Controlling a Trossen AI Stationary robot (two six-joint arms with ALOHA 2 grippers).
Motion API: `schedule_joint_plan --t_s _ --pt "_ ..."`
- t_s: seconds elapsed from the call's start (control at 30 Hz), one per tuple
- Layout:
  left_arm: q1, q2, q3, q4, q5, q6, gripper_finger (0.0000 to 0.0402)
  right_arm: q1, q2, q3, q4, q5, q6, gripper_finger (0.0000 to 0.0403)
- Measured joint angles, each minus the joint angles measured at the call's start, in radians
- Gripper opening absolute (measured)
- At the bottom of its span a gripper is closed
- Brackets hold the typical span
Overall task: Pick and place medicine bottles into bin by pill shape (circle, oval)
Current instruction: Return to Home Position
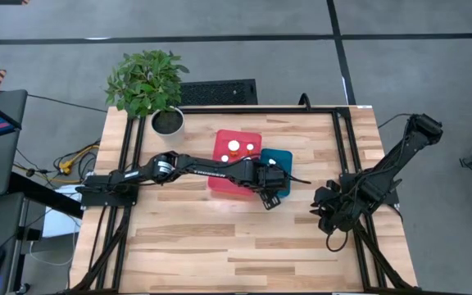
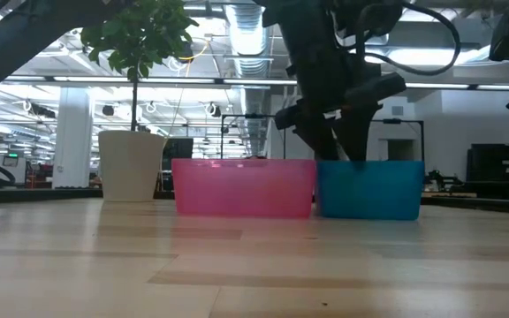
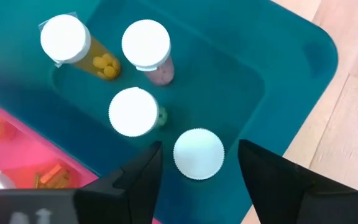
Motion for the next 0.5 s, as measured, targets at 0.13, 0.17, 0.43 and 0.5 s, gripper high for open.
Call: schedule_joint_plan --t_s 0.13,0.17,0.43,0.5 --pt "0.000 -0.005 0.000 -0.007 0.000 0.000 0.0206 0.000 0.000 0.000 0.000 0.000 0.000 0.0120" --pt "0.000 -0.008 0.000 -0.010 0.000 0.000 0.0206 0.000 0.000 0.000 0.000 0.000 0.000 0.0120" --pt "0.000 -0.034 0.002 -0.018 -0.003 -0.001 0.0206 0.000 0.000 0.000 0.001 0.000 0.000 0.0120" --pt "0.000 -0.038 0.011 -0.010 -0.004 -0.002 0.0206 0.000 0.000 0.000 0.001 0.000 0.000 0.0120"
